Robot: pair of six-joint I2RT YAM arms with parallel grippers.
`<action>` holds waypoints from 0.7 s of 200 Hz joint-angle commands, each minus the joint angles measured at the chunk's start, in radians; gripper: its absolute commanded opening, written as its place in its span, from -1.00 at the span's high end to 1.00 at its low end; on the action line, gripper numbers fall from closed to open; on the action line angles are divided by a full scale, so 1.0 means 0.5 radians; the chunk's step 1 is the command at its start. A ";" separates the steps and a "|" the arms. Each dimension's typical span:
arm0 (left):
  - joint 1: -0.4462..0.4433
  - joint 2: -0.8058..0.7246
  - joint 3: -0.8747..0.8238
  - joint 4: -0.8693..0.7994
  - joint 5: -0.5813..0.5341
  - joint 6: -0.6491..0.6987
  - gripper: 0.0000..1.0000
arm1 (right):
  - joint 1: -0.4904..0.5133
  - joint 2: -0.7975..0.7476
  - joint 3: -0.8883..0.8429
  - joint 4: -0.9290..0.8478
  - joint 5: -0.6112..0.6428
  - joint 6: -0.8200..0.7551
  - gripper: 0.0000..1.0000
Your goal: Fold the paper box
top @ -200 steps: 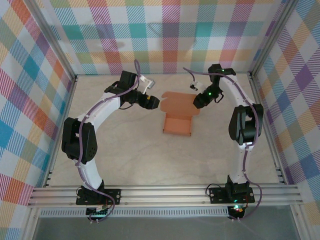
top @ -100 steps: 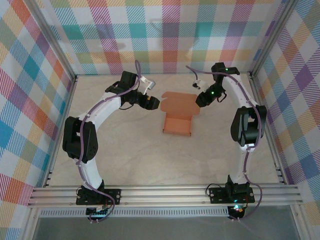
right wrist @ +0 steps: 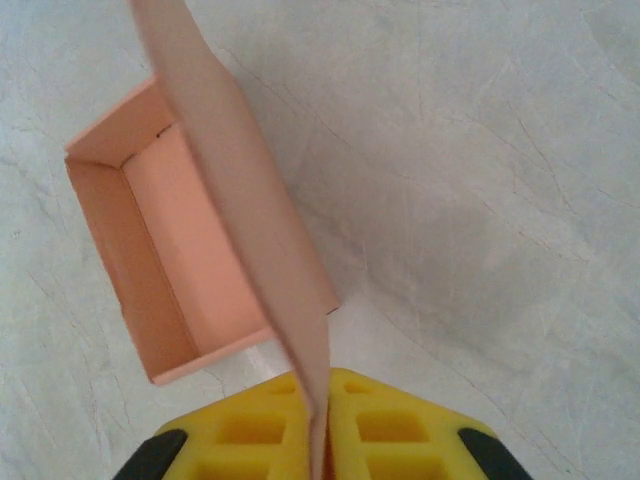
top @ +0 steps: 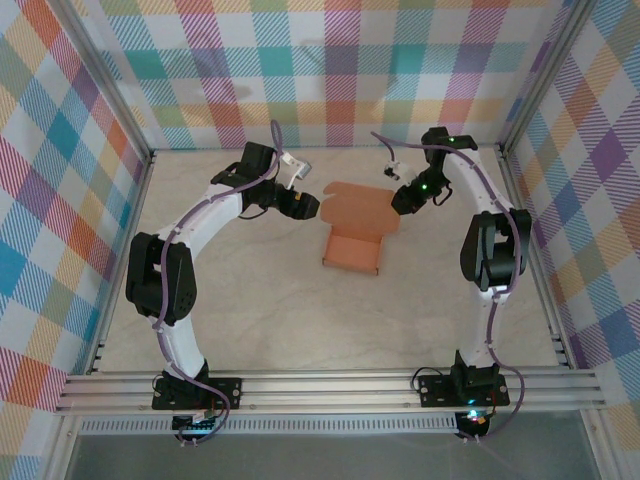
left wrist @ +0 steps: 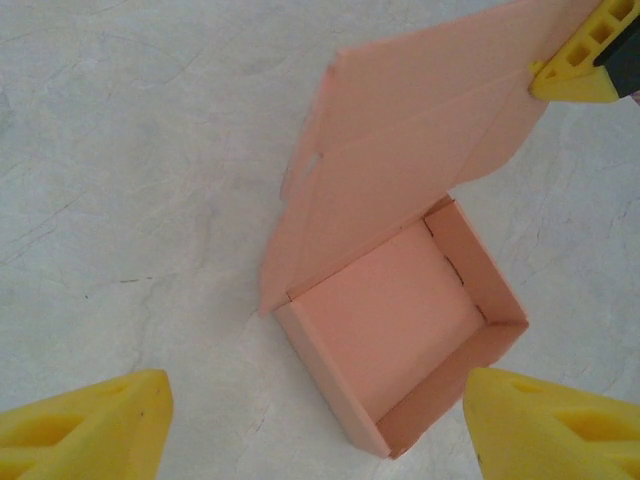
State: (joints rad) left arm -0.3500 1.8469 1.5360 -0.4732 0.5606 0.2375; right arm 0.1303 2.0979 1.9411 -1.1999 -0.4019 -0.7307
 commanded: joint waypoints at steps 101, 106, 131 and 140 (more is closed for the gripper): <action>0.012 0.255 0.401 -0.198 0.149 0.214 -0.44 | 0.093 -0.265 -0.344 0.339 0.046 -0.271 1.00; 0.010 0.278 0.424 -0.242 0.181 0.284 -0.43 | 0.097 -0.274 -0.352 0.353 0.056 -0.275 1.00; 0.007 0.347 0.535 -0.358 0.233 0.439 -0.36 | 0.113 -0.320 -0.378 0.389 0.058 -0.286 1.00; 0.004 0.367 0.567 -0.403 0.243 0.489 -0.34 | 0.119 -0.333 -0.382 0.395 0.056 -0.289 1.00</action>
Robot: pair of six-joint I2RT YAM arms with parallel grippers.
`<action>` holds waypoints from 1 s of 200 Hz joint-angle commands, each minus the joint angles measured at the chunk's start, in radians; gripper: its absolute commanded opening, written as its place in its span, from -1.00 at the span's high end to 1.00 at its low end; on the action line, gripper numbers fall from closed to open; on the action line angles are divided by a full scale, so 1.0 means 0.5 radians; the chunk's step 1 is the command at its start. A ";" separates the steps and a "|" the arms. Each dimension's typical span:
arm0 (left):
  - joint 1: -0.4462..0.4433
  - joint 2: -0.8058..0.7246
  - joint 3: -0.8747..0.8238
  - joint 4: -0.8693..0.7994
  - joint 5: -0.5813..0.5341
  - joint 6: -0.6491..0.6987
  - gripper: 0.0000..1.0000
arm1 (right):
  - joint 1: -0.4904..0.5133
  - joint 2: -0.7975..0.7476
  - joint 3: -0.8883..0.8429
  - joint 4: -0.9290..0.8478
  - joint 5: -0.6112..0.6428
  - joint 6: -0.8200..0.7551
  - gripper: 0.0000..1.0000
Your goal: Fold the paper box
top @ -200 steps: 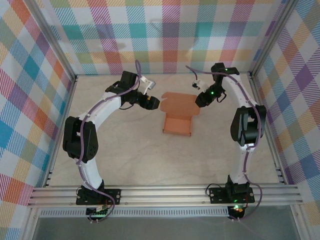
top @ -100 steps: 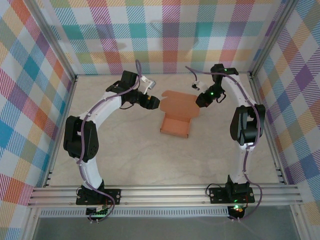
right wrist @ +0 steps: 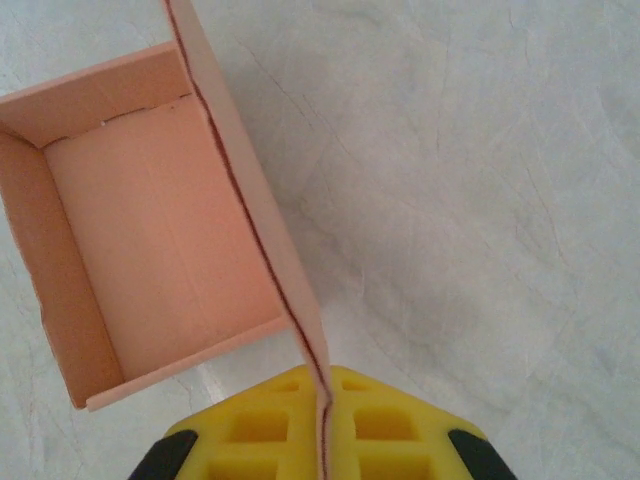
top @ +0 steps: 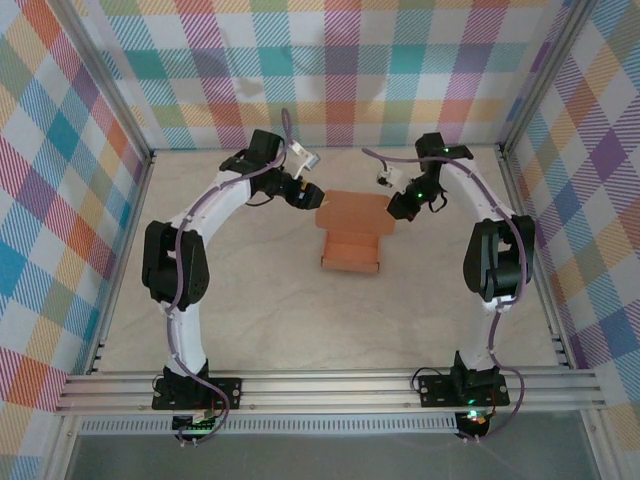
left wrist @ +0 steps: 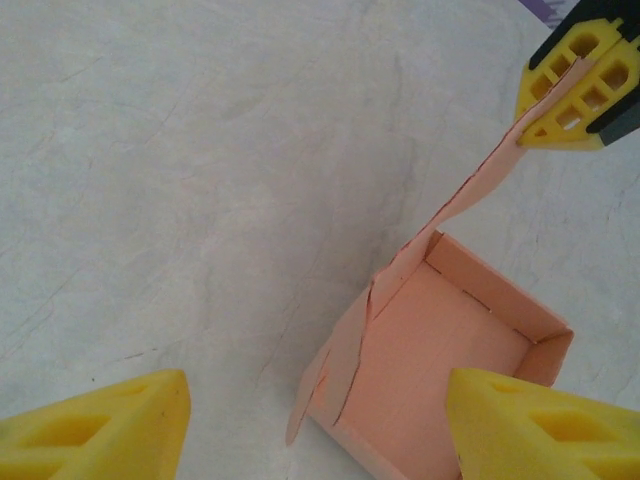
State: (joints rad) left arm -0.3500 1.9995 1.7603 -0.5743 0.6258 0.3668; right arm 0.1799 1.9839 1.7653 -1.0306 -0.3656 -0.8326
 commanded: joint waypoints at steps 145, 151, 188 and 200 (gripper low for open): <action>-0.078 0.243 0.297 -0.349 -0.026 0.344 0.32 | 0.027 -0.078 0.057 -0.077 -0.091 -0.066 1.00; -0.079 0.254 0.306 -0.349 -0.030 0.340 0.37 | 0.027 -0.077 0.059 -0.080 -0.094 -0.065 1.00; -0.079 0.293 0.332 -0.339 -0.006 0.316 0.43 | 0.027 -0.065 0.080 -0.096 -0.106 -0.065 1.00; -0.079 0.295 0.335 -0.331 -0.006 0.310 0.59 | 0.028 -0.062 0.082 -0.105 -0.108 -0.067 1.00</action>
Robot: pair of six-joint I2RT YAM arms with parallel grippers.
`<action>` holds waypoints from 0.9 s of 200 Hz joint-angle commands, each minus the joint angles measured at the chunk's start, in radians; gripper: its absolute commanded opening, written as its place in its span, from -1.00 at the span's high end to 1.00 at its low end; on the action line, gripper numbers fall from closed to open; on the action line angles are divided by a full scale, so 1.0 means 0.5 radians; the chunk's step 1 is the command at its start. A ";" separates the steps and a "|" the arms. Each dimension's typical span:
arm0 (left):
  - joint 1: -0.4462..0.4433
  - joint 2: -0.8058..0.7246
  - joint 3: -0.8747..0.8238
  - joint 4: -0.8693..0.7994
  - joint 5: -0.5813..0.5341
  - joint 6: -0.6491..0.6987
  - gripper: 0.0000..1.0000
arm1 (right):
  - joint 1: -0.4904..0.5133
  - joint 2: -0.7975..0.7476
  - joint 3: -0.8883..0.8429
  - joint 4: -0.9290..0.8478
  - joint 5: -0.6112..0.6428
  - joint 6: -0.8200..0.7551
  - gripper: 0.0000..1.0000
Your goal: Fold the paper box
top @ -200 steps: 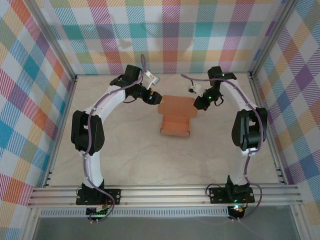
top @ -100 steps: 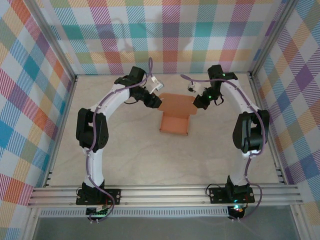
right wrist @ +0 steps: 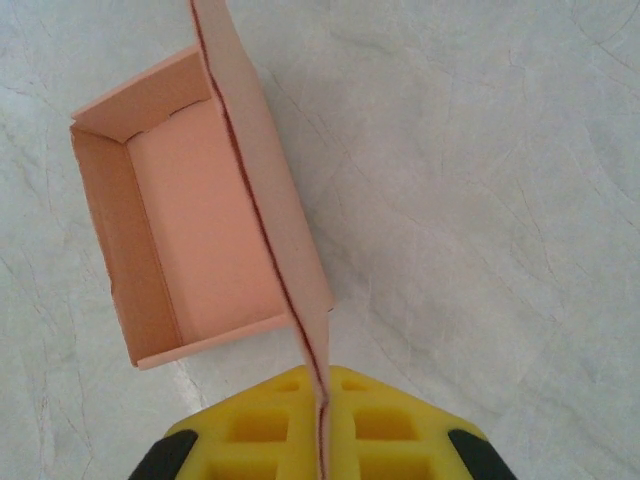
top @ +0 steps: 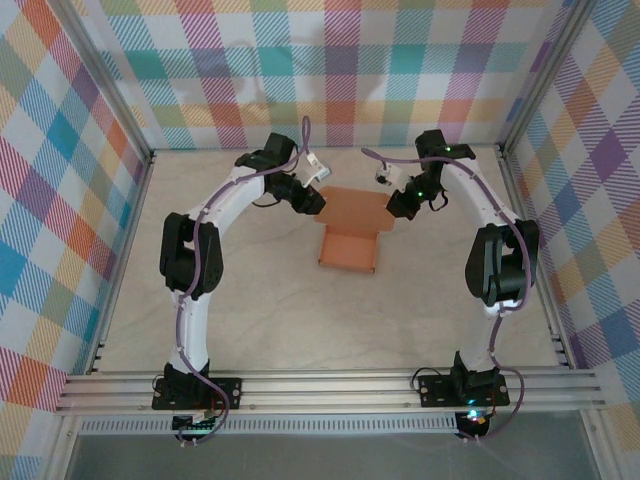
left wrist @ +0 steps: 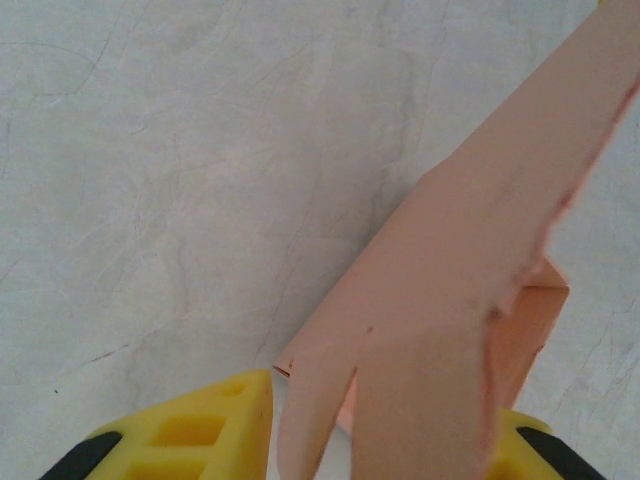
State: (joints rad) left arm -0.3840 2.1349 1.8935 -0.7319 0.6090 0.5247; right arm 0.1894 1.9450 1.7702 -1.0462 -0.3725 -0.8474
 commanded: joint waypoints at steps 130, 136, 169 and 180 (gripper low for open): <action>-0.011 -0.028 0.059 0.020 0.095 -0.090 1.00 | 0.038 0.032 0.100 -0.077 -0.017 0.055 1.00; -0.011 -0.035 0.050 0.034 0.092 -0.107 1.00 | 0.044 0.024 0.088 -0.060 0.012 0.072 1.00; -0.017 -0.122 -0.071 0.232 -0.004 -0.335 1.00 | 0.084 -0.043 0.019 0.078 0.244 0.308 1.00; -0.023 -0.161 -0.125 0.312 -0.046 -0.433 1.00 | 0.096 -0.073 -0.014 0.131 0.293 0.410 1.00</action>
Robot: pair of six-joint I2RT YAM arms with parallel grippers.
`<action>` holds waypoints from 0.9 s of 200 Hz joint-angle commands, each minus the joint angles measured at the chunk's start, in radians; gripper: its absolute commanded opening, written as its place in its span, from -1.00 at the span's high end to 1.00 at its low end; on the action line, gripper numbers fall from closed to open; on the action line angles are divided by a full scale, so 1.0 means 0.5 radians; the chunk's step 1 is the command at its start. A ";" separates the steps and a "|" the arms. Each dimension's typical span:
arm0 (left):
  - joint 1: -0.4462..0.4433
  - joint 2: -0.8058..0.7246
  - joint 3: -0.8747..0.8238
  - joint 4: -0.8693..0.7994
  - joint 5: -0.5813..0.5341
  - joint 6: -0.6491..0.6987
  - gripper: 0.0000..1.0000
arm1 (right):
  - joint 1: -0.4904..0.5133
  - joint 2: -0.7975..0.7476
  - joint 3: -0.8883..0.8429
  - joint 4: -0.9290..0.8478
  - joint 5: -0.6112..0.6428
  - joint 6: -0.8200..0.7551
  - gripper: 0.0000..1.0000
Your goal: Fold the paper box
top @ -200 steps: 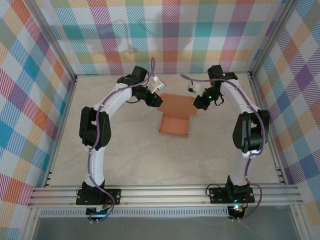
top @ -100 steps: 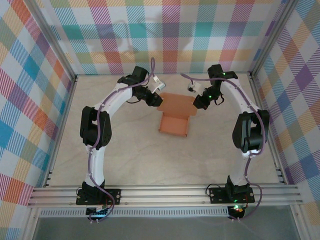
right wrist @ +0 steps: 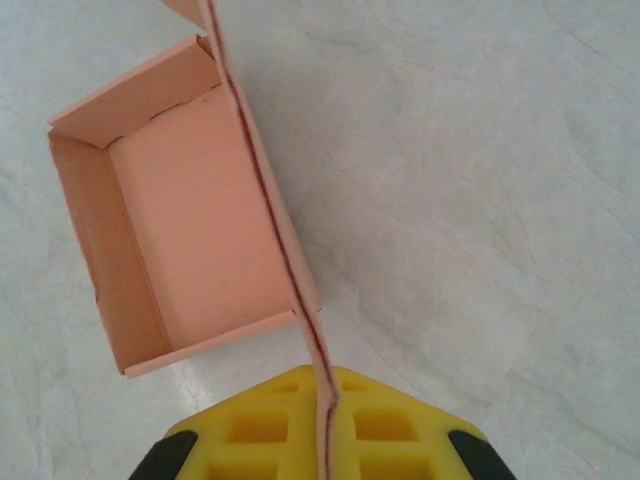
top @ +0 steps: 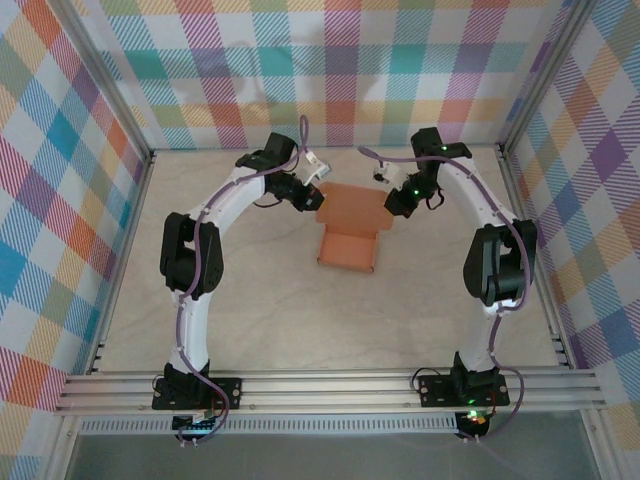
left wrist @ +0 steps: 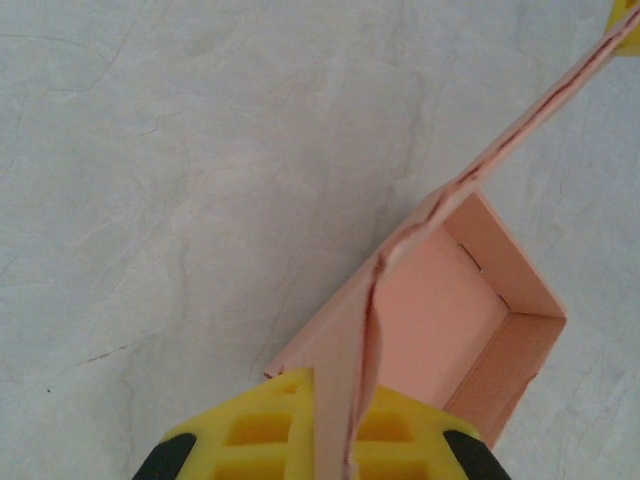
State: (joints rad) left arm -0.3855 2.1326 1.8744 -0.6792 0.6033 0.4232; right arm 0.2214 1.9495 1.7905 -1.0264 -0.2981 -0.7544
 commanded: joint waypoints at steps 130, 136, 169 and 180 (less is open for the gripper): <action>-0.159 -0.418 -0.447 0.638 -0.456 -0.812 1.00 | 0.201 -0.309 -0.348 0.452 0.554 1.209 1.00; -0.174 -0.426 -0.453 0.646 -0.482 -0.847 1.00 | 0.230 -0.329 -0.361 0.473 0.590 1.286 1.00; -0.260 -0.447 -0.487 0.700 -0.641 -1.037 1.00 | 0.351 -0.400 -0.470 0.601 0.729 1.734 1.00; -0.291 -0.452 -0.499 0.719 -0.700 -1.081 1.00 | 0.390 -0.436 -0.528 0.681 0.779 1.835 1.00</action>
State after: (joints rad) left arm -0.4858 1.9690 1.6382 -0.4038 0.2993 -0.0051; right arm 0.3645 1.7840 1.5829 -0.7734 0.0345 -0.0490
